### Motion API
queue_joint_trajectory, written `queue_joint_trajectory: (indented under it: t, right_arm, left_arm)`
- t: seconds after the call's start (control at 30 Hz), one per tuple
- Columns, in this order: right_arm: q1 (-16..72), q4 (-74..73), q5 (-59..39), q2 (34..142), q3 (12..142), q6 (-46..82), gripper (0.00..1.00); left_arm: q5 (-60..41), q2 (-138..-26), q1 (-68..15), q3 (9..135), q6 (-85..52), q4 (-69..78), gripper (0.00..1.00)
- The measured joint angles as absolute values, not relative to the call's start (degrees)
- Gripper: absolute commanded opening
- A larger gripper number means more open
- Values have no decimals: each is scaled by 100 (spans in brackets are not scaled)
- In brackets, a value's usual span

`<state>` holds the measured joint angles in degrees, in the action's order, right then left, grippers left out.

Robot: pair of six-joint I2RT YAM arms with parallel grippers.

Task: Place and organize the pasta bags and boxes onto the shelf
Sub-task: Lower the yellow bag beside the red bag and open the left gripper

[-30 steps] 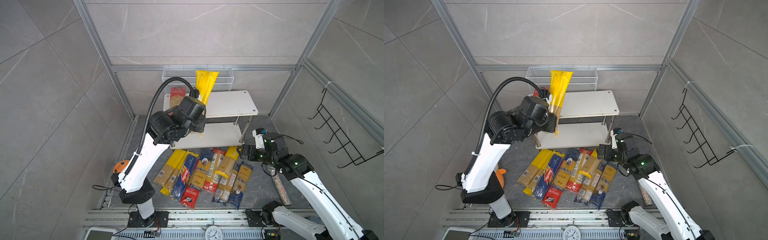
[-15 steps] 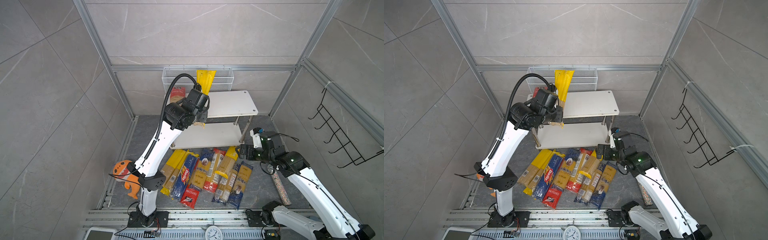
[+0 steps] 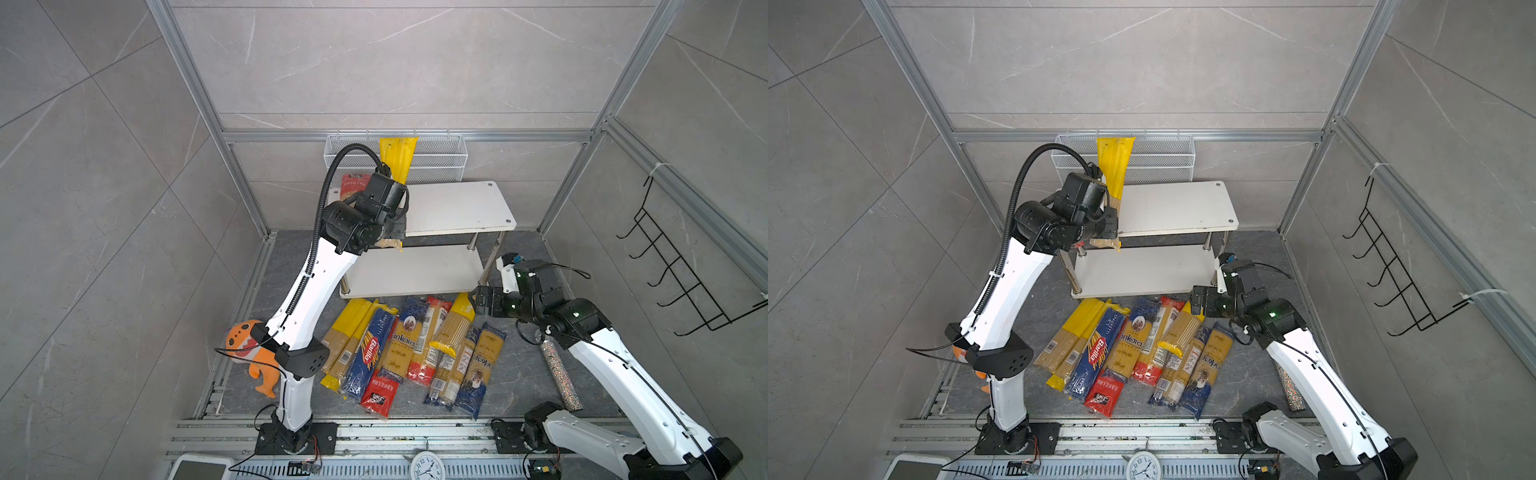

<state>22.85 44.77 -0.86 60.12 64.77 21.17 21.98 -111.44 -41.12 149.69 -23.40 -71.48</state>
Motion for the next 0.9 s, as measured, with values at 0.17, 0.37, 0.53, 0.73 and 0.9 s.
queue_joint_trajectory:
  t: [0.17,0.37,0.53,0.73,0.9]
  right_arm:
    - [2285,4484,25,5968,6477,2119,100]
    - [2285,4523,134,5870,6477,2119,100]
    - [2285,4525,163,5850,6477,2119,100]
    - [2285,4554,178,5848,6477,2117,100]
    - [2285,4630,176,5848,6477,2119,100]
  left_arm:
    - [2185,-11144,-4108,14842,-2467,-7085,50]
    - [2193,-11128,-4099,14803,-2558,-6624,50]
    - [2176,-11013,-4097,14768,-2626,-6366,48]
    - [1940,-10812,-4119,14567,-2698,-6248,48]
    - [1949,-10606,-4379,14320,-2687,-6198,51]
